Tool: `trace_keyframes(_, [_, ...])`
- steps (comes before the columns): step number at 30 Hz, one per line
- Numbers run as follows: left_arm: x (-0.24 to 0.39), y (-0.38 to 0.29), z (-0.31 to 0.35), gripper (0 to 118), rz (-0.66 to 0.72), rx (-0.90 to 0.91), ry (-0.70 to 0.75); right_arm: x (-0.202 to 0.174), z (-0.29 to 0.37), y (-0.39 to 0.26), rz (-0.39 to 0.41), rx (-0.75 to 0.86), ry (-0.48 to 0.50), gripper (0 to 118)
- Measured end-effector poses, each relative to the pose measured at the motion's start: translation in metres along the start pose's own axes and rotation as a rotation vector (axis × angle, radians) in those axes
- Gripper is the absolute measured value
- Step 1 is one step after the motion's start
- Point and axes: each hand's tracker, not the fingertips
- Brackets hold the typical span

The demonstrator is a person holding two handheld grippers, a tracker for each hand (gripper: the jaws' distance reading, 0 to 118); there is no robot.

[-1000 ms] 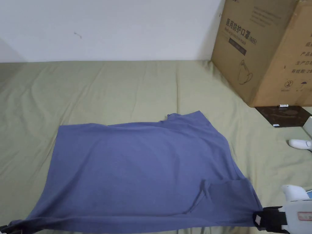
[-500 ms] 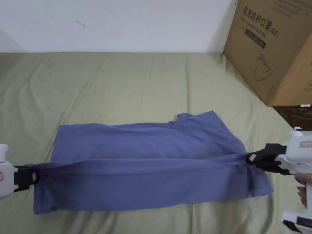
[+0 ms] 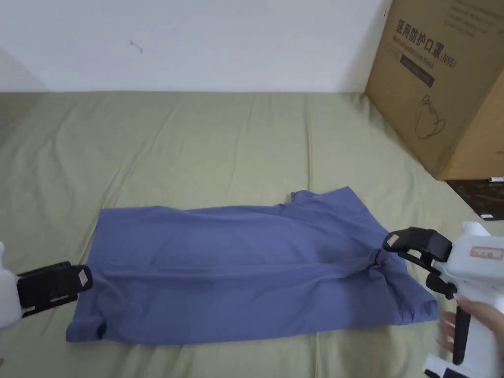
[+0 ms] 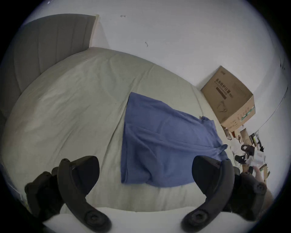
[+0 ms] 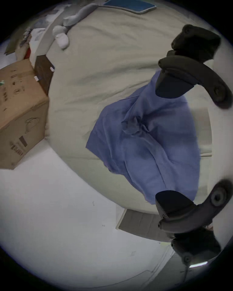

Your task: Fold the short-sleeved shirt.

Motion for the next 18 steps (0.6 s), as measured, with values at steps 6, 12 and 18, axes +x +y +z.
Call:
trace_keyframes(6, [0.013, -0.046, 0.053, 75, -0.05, 0.055, 0.022, -0.02, 0.05, -0.04, 0.127, 0.079, 0.038, 92])
trace_keyframes(12, [0.011, -0.051, 0.051, 0, -0.096, -0.01, 0.092, 0.012, 0.039, -0.048, 0.135, 0.061, 0.027, 0])
trace_keyframes(18, [-0.009, -0.017, -0.017, 15, -0.066, -0.088, 0.137, -0.008, 0.036, -0.066, 0.201, 0.028, 0.013, 0])
